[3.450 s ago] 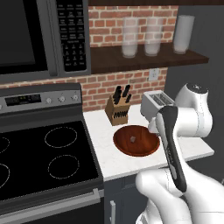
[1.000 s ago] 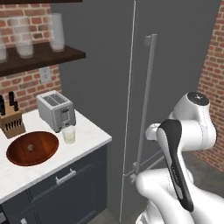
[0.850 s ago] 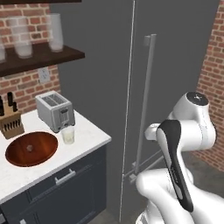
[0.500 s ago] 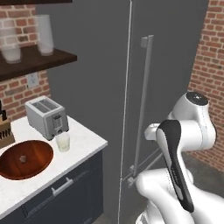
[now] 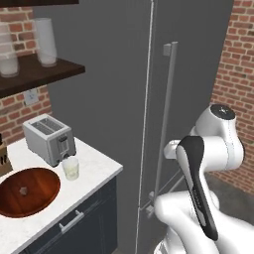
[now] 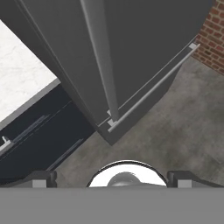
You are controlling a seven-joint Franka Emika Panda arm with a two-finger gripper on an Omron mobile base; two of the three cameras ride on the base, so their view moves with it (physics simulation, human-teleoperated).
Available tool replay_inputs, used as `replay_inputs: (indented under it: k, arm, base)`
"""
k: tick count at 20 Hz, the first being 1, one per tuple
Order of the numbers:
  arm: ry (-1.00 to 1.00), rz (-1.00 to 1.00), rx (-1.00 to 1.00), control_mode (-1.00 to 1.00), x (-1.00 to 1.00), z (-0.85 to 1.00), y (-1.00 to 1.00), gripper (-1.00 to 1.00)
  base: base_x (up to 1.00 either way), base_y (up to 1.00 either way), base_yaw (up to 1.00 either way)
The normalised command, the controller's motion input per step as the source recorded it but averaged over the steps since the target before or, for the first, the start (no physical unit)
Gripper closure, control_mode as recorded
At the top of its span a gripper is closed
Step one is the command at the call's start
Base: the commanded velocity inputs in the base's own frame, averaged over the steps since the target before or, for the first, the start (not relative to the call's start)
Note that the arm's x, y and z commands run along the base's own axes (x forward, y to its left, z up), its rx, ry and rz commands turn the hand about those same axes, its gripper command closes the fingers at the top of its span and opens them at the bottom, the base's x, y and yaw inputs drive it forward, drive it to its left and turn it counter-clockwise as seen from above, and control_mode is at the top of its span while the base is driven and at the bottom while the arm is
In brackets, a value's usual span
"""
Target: Grab a lemon wedge from the fridge and one ice cube from the ice bowl, and put them in the glass of lemonade.
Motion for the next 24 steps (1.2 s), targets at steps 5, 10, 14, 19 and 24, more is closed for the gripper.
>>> replay_inputs:
  k: [5, 10, 14, 19, 24]
  arm:
    - [0.00, 0.00, 0.00, 1.00, 0.00, 0.00, 0.00, -1.00]
    - [0.00, 0.00, 0.00, 1.00, 0.00, 0.00, 0.00, -1.00]
    - [0.00, 0.00, 0.00, 1.00, 0.00, 0.00, 0.00, -1.00]
    - [0.00, 0.00, 0.00, 1.00, 0.00, 0.00, 0.00, -1.00]
    - [0.00, 0.00, 0.00, 1.00, 0.00, 0.00, 0.00, -1.00]
  base:
    - [0.00, 0.38, -0.01]
    - [0.00, 0.39, -0.01]
    - [0.02, 0.06, -0.01]
    - [0.14, 0.00, 0.00]
    - [0.00, 0.00, 0.00]
